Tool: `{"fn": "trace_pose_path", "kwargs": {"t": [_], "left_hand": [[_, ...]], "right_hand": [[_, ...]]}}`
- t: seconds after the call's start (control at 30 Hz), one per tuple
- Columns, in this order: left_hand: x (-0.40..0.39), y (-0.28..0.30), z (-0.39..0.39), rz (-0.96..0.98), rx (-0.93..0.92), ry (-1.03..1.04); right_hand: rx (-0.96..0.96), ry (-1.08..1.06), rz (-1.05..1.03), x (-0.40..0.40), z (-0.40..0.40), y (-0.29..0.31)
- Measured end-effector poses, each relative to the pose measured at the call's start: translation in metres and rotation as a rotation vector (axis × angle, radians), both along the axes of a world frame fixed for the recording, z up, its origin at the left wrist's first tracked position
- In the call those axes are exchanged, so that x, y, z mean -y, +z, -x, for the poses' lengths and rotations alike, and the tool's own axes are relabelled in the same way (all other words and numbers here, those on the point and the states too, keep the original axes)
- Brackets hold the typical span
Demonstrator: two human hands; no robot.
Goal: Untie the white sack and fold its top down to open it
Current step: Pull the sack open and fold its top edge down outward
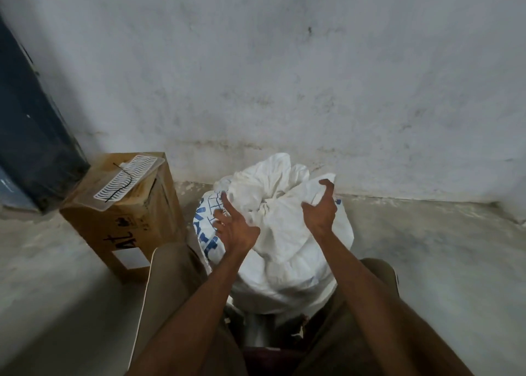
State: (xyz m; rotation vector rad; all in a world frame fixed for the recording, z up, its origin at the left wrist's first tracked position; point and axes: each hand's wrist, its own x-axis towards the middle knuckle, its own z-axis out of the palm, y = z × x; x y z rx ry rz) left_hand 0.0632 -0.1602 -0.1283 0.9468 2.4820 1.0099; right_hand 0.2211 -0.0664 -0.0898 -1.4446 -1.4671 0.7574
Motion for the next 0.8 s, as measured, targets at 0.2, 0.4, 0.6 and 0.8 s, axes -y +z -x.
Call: {"fn": "trace_pose_path", "kwargs": {"t": [0.2, 0.4, 0.6, 0.8], "left_hand": [[-0.014, 0.022, 0.021, 0.263, -0.66, -0.371], [-0.025, 0.035, 0.0, -0.241, 0.024, -0.495], [-0.007, 0.031, -0.021, -0.061, 0.246, -0.755], [0.014, -0.011, -0.015, 0.322, -0.09, -0.971]], "right_hand": [[-0.055, 0.038, 0.001, 0.029, 0.016, 0.0], [-0.194, -0.002, -0.001, 0.076, 0.017, -0.006], [-0.31, -0.078, -0.02, 0.093, 0.009, -0.003], [-0.3, -0.195, 0.43, 0.041, -0.021, -0.007]]}}
